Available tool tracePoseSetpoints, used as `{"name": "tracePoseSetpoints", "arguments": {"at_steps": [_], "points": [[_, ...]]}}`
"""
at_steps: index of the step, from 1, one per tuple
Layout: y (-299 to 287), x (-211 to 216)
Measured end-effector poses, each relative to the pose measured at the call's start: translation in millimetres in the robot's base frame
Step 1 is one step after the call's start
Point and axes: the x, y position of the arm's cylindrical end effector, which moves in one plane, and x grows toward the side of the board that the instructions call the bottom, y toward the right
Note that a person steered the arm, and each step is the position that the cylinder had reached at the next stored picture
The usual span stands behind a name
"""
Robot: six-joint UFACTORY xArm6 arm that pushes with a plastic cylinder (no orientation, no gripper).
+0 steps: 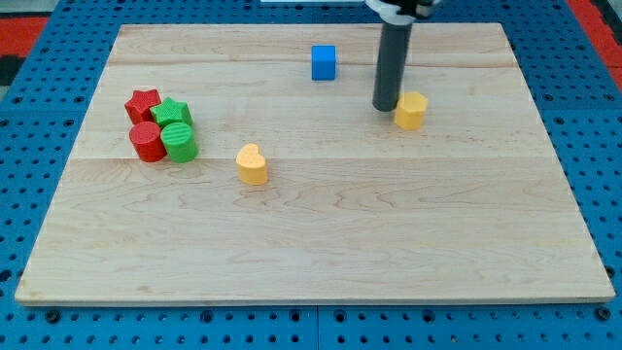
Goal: Push the yellow heart to the center of the board
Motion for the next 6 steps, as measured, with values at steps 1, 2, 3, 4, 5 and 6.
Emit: {"name": "tracePoseSetpoints", "arguments": {"at_steps": [1, 2, 3, 4, 5, 6], "points": [[41.3, 13.6], [54.8, 20.2], [-19.3, 59.0], [-68.1, 104.1], [-125.6, 137.0], [-170.7, 136.5]]}}
